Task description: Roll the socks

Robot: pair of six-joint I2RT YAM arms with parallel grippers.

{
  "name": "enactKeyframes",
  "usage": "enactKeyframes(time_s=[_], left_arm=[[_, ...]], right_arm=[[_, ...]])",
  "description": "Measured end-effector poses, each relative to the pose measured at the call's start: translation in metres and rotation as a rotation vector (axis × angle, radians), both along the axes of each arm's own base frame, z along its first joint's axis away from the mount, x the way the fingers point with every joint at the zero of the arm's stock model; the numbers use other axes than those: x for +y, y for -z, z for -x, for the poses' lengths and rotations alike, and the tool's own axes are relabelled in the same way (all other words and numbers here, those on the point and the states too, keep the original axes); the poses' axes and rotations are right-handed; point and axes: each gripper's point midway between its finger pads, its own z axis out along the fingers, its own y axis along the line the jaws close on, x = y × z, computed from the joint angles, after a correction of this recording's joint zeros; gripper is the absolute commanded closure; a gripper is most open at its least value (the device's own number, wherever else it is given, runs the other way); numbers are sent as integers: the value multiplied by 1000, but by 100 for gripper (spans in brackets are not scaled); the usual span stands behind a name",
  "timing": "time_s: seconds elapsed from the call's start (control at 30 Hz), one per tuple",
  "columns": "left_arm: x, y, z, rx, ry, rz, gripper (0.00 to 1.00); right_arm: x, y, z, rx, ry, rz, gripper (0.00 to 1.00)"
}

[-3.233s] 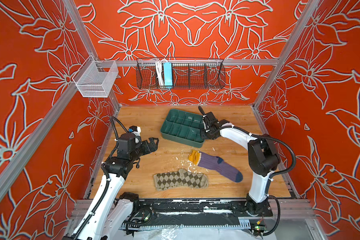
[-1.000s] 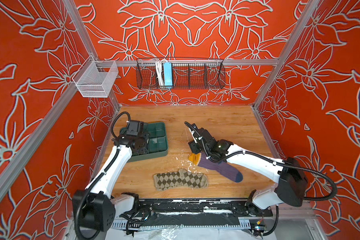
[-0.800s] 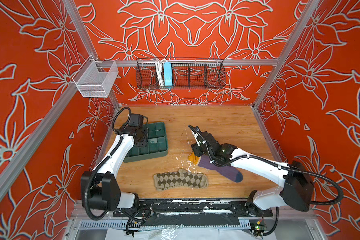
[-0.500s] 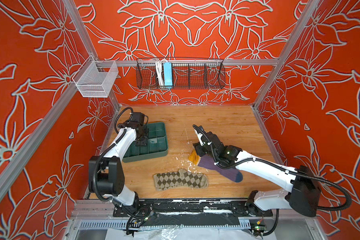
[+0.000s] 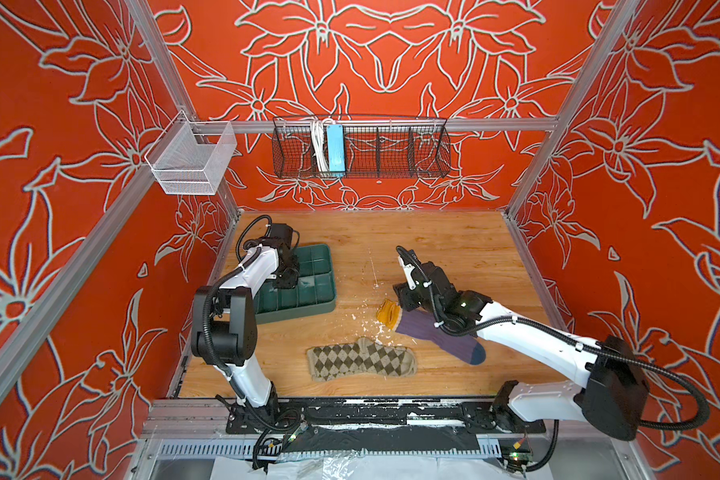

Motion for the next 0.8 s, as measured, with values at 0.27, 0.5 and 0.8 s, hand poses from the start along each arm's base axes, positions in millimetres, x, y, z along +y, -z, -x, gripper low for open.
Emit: enactKeyframes(time_s=[0.27,0.5,0.8], left_arm=[[12,4,2,17,8,-43,97],[20,3,-6,34,104,-79,100],[11,0,-60,1,575,-152,100]], right_arm=[[0,0,0,13,0,-18,38],[0,1,0,21,-2,-15,38],[-4,2,-2,28,11,-13,38]])
